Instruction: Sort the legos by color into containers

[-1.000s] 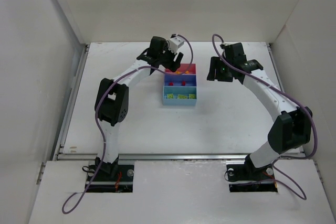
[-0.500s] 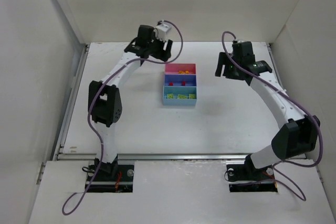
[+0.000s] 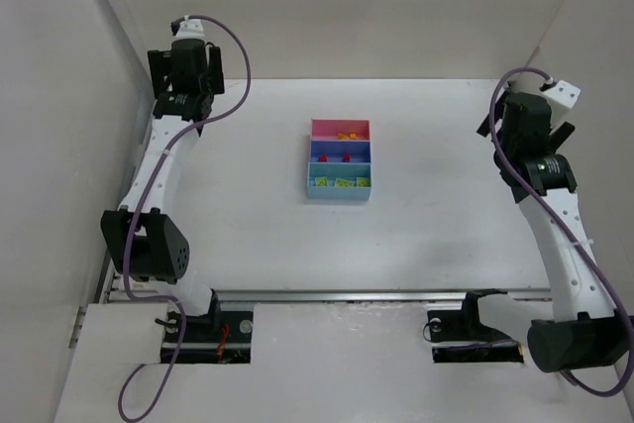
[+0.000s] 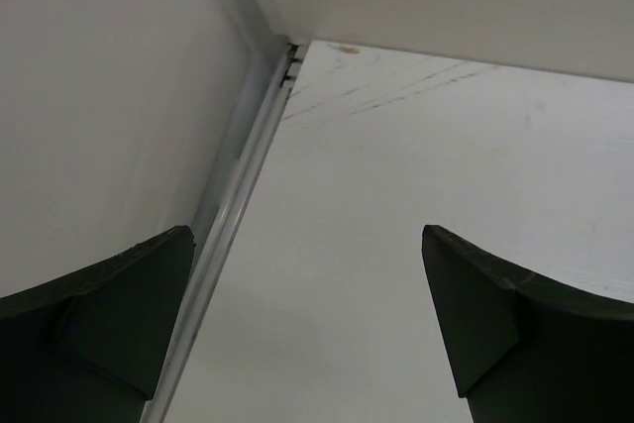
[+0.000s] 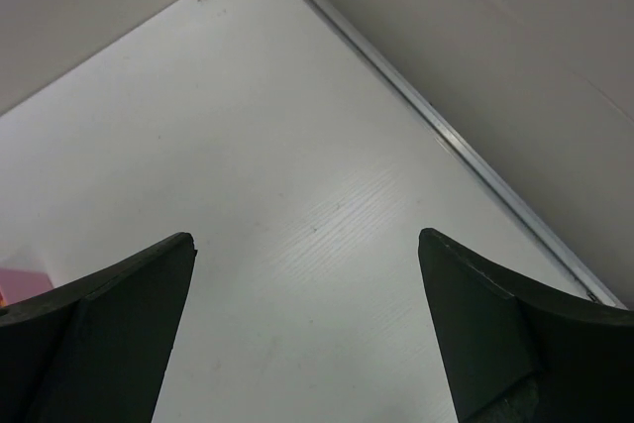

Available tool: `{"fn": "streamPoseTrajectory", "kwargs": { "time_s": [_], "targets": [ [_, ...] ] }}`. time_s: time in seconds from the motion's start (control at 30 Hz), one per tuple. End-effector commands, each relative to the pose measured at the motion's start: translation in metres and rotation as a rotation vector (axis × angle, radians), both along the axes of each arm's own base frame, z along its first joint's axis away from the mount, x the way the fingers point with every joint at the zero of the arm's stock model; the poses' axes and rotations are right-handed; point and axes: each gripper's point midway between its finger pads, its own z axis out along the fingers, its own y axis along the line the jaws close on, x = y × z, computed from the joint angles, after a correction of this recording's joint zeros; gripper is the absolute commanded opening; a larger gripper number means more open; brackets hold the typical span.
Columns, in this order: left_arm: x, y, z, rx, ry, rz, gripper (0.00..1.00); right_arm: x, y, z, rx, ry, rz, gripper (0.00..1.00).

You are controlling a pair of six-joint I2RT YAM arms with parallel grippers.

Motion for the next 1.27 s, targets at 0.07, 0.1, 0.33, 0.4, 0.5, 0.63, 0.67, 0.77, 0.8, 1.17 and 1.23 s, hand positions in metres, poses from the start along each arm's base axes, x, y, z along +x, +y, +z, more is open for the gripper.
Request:
{"fn": "streamPoseTrajectory", "kwargs": {
  "time_s": [0.07, 0.1, 0.33, 0.4, 0.5, 0.63, 0.67, 0.77, 0.8, 1.17, 1.23],
  "targets": [
    [-0.025, 0.027, -0.004, 0.076, -0.016, 0.184, 0.99, 0.001, -0.003, 0.018, -0.007, -0.109, -0.014, 1.0],
    [-0.027, 0.027, -0.005, 0.067, -0.019, 0.187, 0.99, 0.002, -0.001, 0.018, -0.003, -0.109, -0.004, 1.0],
    [-0.026, 0.021, -0.005, 0.04, -0.017, 0.161, 0.99, -0.005, -0.003, 0.025, 0.054, -0.135, -0.062, 1.0],
    [-0.027, 0.019, -0.002, 0.026, -0.029, 0.153, 0.99, -0.008, -0.005, 0.025, 0.048, -0.122, -0.07, 1.0],
    [-0.027, 0.018, -0.004, 0.016, -0.023, 0.146, 0.99, -0.014, -0.007, 0.029, 0.045, -0.134, -0.078, 1.0],
    [-0.029, 0.014, -0.002, 0.0, -0.027, 0.13, 0.99, -0.023, -0.009, 0.037, 0.045, -0.168, -0.086, 1.0],
    [-0.029, 0.014, -0.002, 0.0, -0.027, 0.13, 0.99, -0.026, -0.009, 0.035, 0.046, -0.169, -0.086, 1.0],
    [-0.028, 0.013, -0.002, -0.004, -0.026, 0.122, 0.99, -0.029, -0.009, 0.041, 0.05, -0.201, -0.086, 1.0],
    [-0.03, 0.013, 0.002, -0.005, -0.035, 0.122, 0.99, -0.03, -0.008, 0.042, 0.056, -0.214, -0.076, 1.0],
    [-0.032, 0.012, 0.0, -0.015, -0.029, 0.116, 0.99, -0.032, -0.006, 0.05, 0.057, -0.267, -0.052, 1.0],
    [-0.032, 0.012, 0.0, -0.015, -0.029, 0.116, 0.99, -0.033, -0.006, 0.055, 0.059, -0.285, -0.052, 1.0]
  ]
}}
